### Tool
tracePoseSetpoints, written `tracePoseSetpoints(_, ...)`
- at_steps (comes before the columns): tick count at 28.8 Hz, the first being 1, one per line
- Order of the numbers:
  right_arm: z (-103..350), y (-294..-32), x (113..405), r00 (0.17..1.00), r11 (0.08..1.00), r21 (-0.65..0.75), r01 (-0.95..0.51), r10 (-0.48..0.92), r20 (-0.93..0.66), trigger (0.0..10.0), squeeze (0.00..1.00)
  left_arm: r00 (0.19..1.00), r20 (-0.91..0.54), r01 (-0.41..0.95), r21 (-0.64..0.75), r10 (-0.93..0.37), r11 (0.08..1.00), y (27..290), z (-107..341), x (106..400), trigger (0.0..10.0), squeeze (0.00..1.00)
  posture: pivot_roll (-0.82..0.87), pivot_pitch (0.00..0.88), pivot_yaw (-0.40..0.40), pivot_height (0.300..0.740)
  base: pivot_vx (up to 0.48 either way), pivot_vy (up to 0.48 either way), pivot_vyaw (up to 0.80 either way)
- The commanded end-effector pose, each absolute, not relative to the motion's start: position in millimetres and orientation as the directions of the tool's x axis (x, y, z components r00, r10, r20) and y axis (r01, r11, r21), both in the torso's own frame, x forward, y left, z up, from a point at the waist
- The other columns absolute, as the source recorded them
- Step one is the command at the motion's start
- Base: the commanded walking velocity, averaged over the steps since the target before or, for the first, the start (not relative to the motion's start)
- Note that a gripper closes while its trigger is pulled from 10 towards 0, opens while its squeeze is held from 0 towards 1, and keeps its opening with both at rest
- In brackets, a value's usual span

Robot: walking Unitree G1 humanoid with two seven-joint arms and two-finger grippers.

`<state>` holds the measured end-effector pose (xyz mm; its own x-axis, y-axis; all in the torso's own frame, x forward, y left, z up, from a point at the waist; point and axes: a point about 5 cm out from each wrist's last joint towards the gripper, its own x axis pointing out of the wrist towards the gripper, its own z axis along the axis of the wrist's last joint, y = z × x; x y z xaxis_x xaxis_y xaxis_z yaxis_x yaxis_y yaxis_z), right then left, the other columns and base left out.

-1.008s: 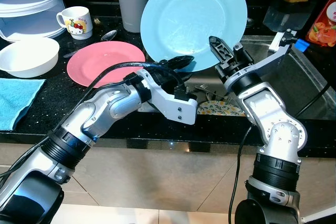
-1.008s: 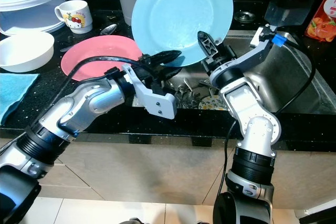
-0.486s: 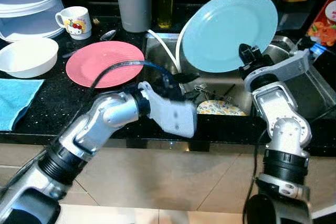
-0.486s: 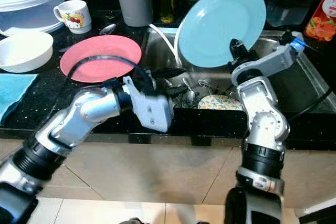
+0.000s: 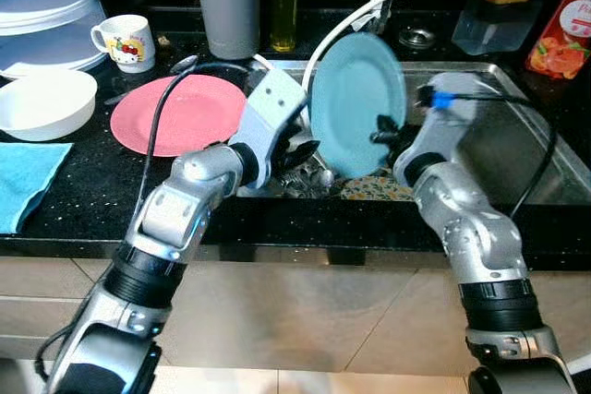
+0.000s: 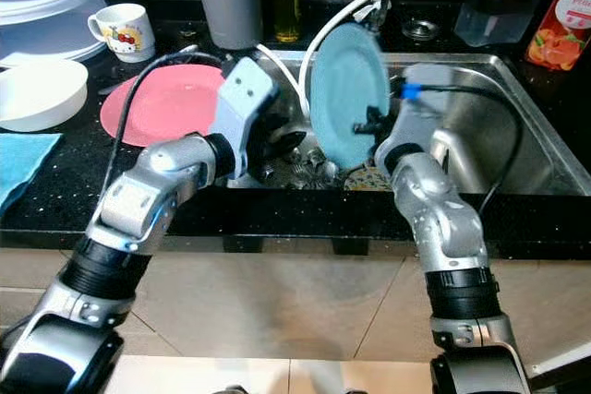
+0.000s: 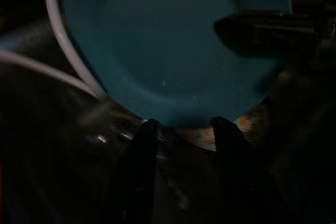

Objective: Kitchen organization

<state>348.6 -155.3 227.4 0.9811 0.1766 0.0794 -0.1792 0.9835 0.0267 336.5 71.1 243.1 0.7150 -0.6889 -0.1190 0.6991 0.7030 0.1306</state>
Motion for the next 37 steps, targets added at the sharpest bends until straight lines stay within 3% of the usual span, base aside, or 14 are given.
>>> tracePoseSetpoints(1, 217, -150, 349, 0.974, 0.975, -0.023, -0.223, 0.223, 0.025, 10.0, 0.00, 0.717, -0.172, 0.691, 0.053, -0.675, 0.721, 71, 243, 338, 10.0, 0.00, 0.12, 0.087, 0.024, 0.740, 0.000, 0.000, 0.00)
tracePoseSetpoints(6, 212, -150, 352, 0.974, 0.974, -0.033, -0.226, 0.225, -0.016, 10.0, 0.00, 0.733, -0.172, 0.672, 0.041, -0.658, 0.739, 71, 244, 339, 10.0, 0.00, 0.12, 0.087, 0.024, 0.740, 0.000, 0.000, 0.00)
tracePoseSetpoints(15, 192, -164, 367, 0.982, 0.961, 0.248, -0.124, 0.155, -0.108, 10.0, 0.00, 0.739, -0.211, 0.657, 0.011, -0.640, 0.754, 68, 245, 336, 10.0, 0.00, 0.12, 0.099, 0.021, 0.740, 0.000, 0.000, 0.00)
tracePoseSetpoints(22, 198, -172, 382, 0.975, 0.903, 0.407, -0.135, 0.195, -0.111, 10.0, 0.00, 0.747, -0.222, 0.641, -0.013, -0.627, 0.768, 69, 247, 336, 10.0, 0.00, 0.12, 0.101, 0.015, 0.740, 0.000, 0.000, 0.00)
tracePoseSetpoints(28, 218, -179, 399, 0.977, 0.918, 0.372, -0.138, 0.187, -0.100, 10.0, 0.00, 0.749, -0.227, 0.636, -0.017, -0.622, 0.772, 68, 247, 336, 10.0, 0.00, 0.11, 0.101, 0.015, 0.740, 0.000, 0.000, 0.00)
tracePoseSetpoints(37, 248, -178, 416, 0.964, 0.963, 0.153, -0.220, 0.239, -0.116, 10.0, 0.00, 0.753, -0.234, 0.627, -0.032, -0.615, 0.779, 69, 247, 336, 10.0, 0.00, 0.11, 0.103, 0.008, 0.740, 0.000, 0.000, 0.00)
